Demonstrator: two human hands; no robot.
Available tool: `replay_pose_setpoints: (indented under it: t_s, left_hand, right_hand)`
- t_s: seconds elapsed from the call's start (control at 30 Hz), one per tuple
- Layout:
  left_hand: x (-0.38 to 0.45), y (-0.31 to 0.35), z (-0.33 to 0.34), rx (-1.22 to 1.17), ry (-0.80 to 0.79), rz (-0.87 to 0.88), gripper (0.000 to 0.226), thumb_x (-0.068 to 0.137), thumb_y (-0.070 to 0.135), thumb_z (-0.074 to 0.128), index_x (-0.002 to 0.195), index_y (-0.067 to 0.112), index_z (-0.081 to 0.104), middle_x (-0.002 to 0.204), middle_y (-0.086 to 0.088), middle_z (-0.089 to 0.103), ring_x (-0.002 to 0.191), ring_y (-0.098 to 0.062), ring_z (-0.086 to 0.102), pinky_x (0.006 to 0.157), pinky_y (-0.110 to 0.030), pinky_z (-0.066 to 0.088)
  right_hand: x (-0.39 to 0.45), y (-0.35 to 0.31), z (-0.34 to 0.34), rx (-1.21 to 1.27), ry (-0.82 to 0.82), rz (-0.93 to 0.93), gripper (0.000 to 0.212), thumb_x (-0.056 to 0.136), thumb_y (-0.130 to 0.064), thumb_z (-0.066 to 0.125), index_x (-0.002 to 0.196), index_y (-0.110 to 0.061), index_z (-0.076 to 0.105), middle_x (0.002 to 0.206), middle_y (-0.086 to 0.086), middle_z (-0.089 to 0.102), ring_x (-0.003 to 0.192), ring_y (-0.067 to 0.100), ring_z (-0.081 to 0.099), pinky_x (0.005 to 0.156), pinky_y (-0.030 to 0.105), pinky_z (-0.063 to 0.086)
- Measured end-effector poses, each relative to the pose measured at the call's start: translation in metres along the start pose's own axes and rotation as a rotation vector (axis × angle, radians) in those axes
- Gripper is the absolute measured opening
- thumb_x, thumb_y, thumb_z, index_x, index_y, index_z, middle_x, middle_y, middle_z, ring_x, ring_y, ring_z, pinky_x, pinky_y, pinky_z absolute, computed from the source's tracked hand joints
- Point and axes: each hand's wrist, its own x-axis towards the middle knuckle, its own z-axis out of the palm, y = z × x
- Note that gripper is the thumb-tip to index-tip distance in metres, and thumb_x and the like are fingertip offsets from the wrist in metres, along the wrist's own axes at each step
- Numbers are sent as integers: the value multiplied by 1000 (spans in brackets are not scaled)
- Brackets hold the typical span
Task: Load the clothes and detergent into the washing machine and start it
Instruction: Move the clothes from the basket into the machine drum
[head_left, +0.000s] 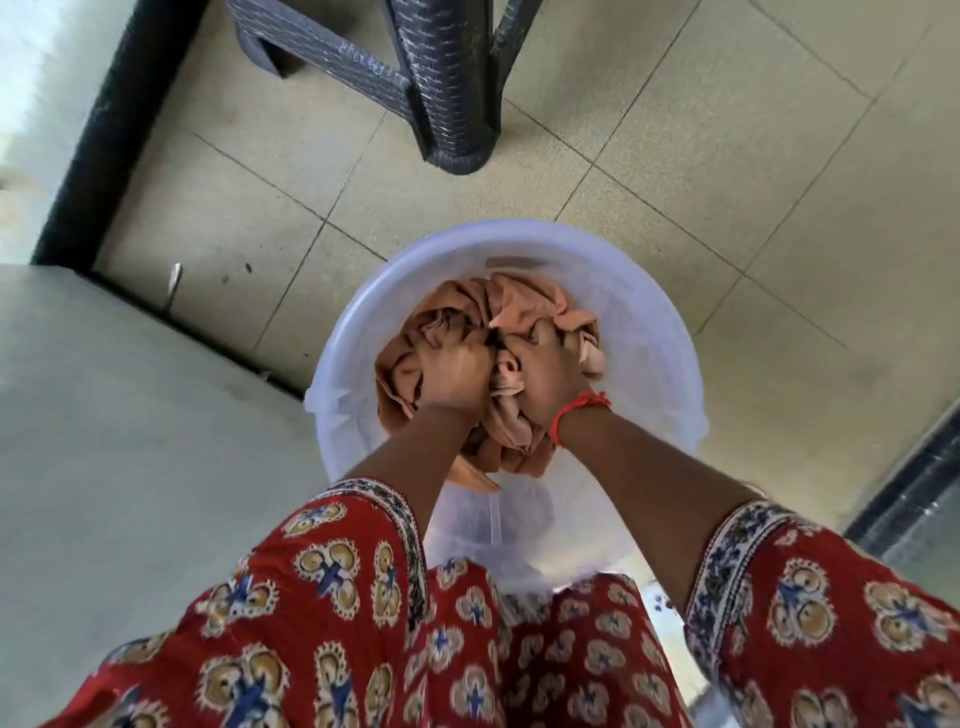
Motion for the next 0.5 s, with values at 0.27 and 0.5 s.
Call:
replay_pose_setpoints:
  t_s: [0.27, 0.5]
  left_hand:
    - [-95, 15, -118, -9, 47, 19, 35, 89, 20, 51, 122, 28, 59, 127, 8, 56, 131, -25, 38, 101, -69, 27]
    - [-201, 26, -245, 28, 106, 61, 39, 90, 24, 49, 129, 29, 53, 131, 7, 53, 128, -25, 39, 102, -67, 27]
  right_hand:
    - [-103, -43, -108, 25, 84, -38, 54, 79, -42, 60, 131, -27, 54, 123, 15, 46, 110, 41, 42, 96, 44, 31]
    - [-216, -92, -220, 40, 168, -13, 50, 80, -38, 57, 130, -36, 53, 120, 9, 45, 107, 42, 42, 96, 45, 39]
